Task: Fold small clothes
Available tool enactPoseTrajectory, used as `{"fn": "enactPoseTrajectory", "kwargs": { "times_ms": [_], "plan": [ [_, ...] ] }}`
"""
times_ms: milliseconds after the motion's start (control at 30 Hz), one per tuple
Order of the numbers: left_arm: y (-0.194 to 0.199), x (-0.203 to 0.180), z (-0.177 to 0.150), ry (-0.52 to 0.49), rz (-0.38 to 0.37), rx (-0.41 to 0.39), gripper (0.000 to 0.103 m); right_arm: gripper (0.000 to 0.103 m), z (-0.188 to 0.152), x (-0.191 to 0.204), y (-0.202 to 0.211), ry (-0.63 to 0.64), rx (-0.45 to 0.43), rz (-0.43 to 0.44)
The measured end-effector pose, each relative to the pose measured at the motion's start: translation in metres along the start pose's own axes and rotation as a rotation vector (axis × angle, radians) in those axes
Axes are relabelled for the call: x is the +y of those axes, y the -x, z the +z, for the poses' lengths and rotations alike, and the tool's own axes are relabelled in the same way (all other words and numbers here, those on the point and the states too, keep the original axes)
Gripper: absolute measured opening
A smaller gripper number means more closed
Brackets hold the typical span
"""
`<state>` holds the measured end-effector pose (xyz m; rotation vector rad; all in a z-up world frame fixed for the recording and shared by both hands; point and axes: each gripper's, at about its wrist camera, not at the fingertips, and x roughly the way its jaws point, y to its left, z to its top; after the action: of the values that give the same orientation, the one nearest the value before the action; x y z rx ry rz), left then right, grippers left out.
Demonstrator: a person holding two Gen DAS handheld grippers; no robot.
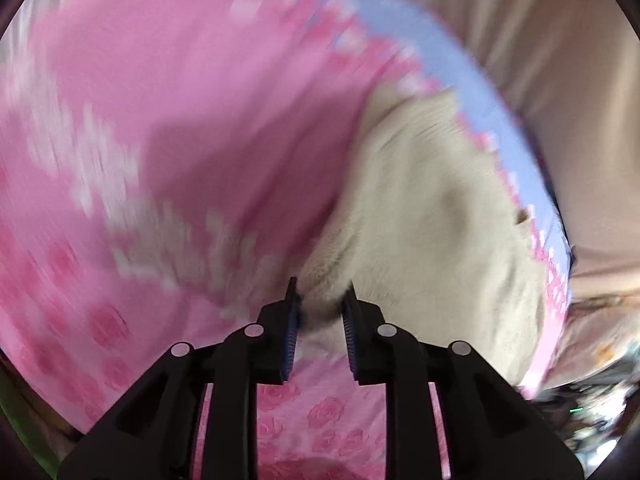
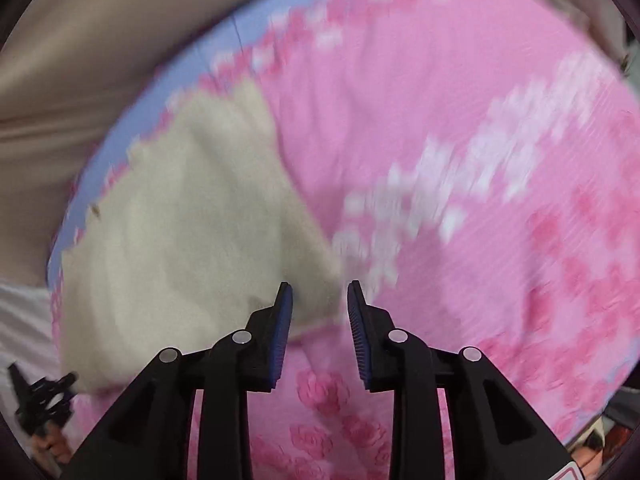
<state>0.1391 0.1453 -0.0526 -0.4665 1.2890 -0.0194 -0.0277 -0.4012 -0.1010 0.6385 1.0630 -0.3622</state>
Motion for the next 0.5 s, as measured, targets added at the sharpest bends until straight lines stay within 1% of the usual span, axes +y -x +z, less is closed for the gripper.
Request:
{"fn": "enactPoseTrajectory", "kwargs": {
  "times_ms": [33,67,100,167,233,267,333,367,400,433,467,500],
  "plan": [
    [0.016,-0.018,0.006,-0.073,0.035,-0.074,0.023,0.030,0.008,0.016,0.018,0.072,-0.081,0.000],
    [0.025,-0.034,0.010,-0.127,0.055,-0.131,0.033,0.030,0.016,0.036,0.027,0.152,-0.115,0.015],
    [0.031,-0.052,0.014,-0.174,0.056,-0.174,0.045,0.028,0.023,0.051,0.028,0.202,-0.114,0.034],
    [0.029,-0.078,0.021,-0.248,0.033,-0.204,0.053,0.028,0.033,0.097,0.018,0.308,-0.065,0.130],
    [0.003,-0.111,0.025,-0.328,0.015,-0.171,0.053,0.027,0.033,0.138,-0.002,0.367,0.004,0.218],
    [-0.011,-0.123,0.027,-0.345,0.023,-0.155,0.053,0.027,0.029,0.162,-0.016,0.407,0.038,0.240],
    [-0.056,-0.136,0.026,-0.377,0.082,-0.080,0.053,0.027,0.018,0.199,-0.041,0.484,0.070,0.248],
    [-0.074,-0.135,0.025,-0.373,0.103,-0.047,0.053,0.024,0.010,0.216,-0.063,0.542,0.111,0.236],
    [-0.097,-0.132,0.026,-0.370,0.145,0.011,0.053,0.021,0.003,0.226,-0.080,0.583,0.138,0.198],
    [-0.106,-0.127,0.026,-0.360,0.167,0.034,0.053,0.010,0.002,0.227,-0.093,0.620,0.138,0.142],
    [-0.108,-0.125,0.026,-0.353,0.156,0.028,0.054,0.007,0.006,0.223,-0.101,0.642,0.113,0.081],
    [-0.105,-0.124,0.027,-0.350,0.146,0.015,0.054,0.003,0.014,0.215,-0.100,0.614,0.101,0.078]
  ]
}}
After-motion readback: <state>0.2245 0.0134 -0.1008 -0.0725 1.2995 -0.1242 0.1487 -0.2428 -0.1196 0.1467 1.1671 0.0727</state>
